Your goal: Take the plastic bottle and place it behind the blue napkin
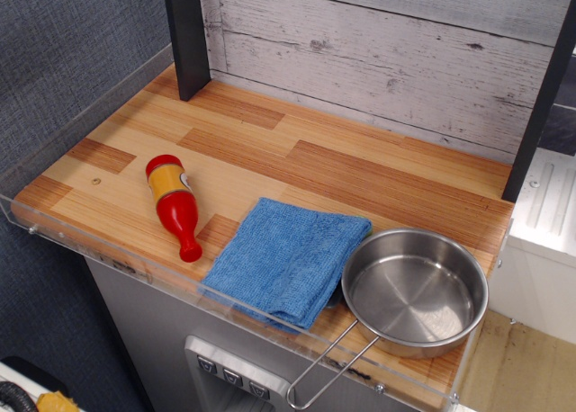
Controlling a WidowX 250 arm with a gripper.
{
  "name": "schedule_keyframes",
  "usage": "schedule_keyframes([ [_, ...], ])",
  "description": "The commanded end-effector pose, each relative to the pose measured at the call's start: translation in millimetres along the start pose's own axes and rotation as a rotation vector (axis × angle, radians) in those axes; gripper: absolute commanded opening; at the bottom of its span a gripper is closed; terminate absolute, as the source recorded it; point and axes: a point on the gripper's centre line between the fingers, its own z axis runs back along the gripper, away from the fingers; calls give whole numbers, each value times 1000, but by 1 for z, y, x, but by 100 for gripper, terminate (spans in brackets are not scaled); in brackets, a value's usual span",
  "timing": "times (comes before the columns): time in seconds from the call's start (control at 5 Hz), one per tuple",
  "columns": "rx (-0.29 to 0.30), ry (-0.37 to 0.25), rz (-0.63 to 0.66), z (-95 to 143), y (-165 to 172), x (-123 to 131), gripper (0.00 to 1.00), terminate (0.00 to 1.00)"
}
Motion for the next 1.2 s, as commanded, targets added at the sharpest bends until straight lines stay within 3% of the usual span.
schedule_keyframes([
  [0.0,0,0,0,0,0,0,100,0],
  [0.2,23,94,233,9,-7,-7,100,0],
  [0.6,81,161,365,13,-8,-17,100,0],
  [1.0,190,389,795,1,20,-51,100,0],
])
